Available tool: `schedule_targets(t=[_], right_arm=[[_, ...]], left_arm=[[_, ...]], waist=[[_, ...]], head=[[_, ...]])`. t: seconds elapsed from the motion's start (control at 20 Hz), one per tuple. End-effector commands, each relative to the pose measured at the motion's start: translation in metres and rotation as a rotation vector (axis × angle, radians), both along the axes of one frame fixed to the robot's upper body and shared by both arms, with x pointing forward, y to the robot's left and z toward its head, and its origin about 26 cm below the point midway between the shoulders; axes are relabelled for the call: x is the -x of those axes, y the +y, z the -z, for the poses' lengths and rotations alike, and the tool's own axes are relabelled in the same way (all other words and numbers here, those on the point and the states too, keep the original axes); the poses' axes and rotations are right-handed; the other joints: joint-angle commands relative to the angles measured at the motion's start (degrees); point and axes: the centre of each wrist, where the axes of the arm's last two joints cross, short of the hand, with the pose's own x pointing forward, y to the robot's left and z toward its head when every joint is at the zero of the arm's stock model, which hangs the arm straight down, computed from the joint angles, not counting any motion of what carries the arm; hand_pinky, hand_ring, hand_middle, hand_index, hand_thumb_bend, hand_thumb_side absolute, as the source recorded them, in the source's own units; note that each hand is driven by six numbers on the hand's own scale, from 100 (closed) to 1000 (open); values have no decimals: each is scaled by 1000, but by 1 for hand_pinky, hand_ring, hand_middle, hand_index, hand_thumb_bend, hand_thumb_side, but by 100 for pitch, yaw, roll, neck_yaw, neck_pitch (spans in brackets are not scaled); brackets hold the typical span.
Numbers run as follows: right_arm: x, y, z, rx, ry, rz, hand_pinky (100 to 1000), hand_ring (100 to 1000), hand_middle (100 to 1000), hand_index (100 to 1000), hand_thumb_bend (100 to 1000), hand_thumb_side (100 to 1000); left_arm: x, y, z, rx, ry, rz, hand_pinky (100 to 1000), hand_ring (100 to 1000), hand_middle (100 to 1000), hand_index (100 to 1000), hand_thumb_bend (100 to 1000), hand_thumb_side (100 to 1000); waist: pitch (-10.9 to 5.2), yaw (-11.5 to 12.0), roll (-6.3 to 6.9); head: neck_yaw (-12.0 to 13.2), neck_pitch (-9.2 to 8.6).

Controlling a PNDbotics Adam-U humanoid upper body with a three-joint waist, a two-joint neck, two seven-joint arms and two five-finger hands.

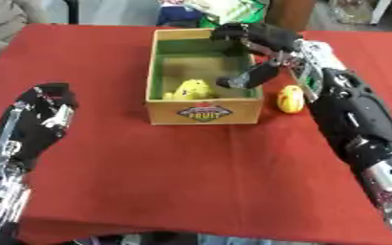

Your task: Pick up objects on the table and place them in the box.

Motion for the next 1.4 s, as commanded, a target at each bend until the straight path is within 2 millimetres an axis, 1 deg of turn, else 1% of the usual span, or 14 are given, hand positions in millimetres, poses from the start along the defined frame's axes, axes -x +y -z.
schedule_targets(t=[0.05, 0.2, 0.3, 0.45, 0.65, 0.8, 1.15, 1.4], right_arm=[[1, -25, -32, -31, -81, 17, 667, 803, 820, 902, 455, 719], [4, -47, -38, -38, -91, 42, 667, 798, 808, 888, 454, 737], [6, -61, -36, -30, -81, 70, 667, 796, 806, 882, 453, 739], [10, -80, -26, -2, -49, 118, 667, 793, 799, 873, 450, 743], [14, -95, -8, 44, -4, 163, 670, 793, 795, 862, 446, 748], [15, -98, 5, 92, 29, 170, 673, 794, 795, 855, 444, 752], [18, -94, 40, 203, 109, 180, 679, 794, 807, 862, 438, 760], [20, -94, 55, 244, 129, 195, 677, 785, 787, 851, 437, 761]], left_arm=[[1, 5, -7, -16, -24, -13, 797, 623, 602, 720, 169, 218], [1, 7, -5, -18, -20, -20, 797, 623, 602, 720, 169, 219], [2, 8, -4, -20, -18, -24, 797, 623, 602, 720, 168, 219], [2, 9, -4, -20, -15, -29, 797, 624, 602, 720, 168, 220], [2, 9, -3, -20, -15, -32, 797, 624, 602, 720, 167, 219], [2, 9, -4, -19, -16, -32, 797, 624, 603, 720, 167, 219], [2, 9, -4, -16, -19, -29, 797, 625, 603, 720, 166, 218], [2, 8, -4, -17, -19, -28, 797, 625, 603, 720, 166, 218]], waist=[[-127, -39, 9], [-151, -104, -8], [-165, -136, -18], [-179, -173, -23], [-184, -202, -20], [-188, -210, -16], [-194, -198, 7], [-190, -194, 15]], head=[[37, 27], [80, 27], [99, 27], [127, 27], [140, 27], [144, 27], [145, 27], [145, 27]])
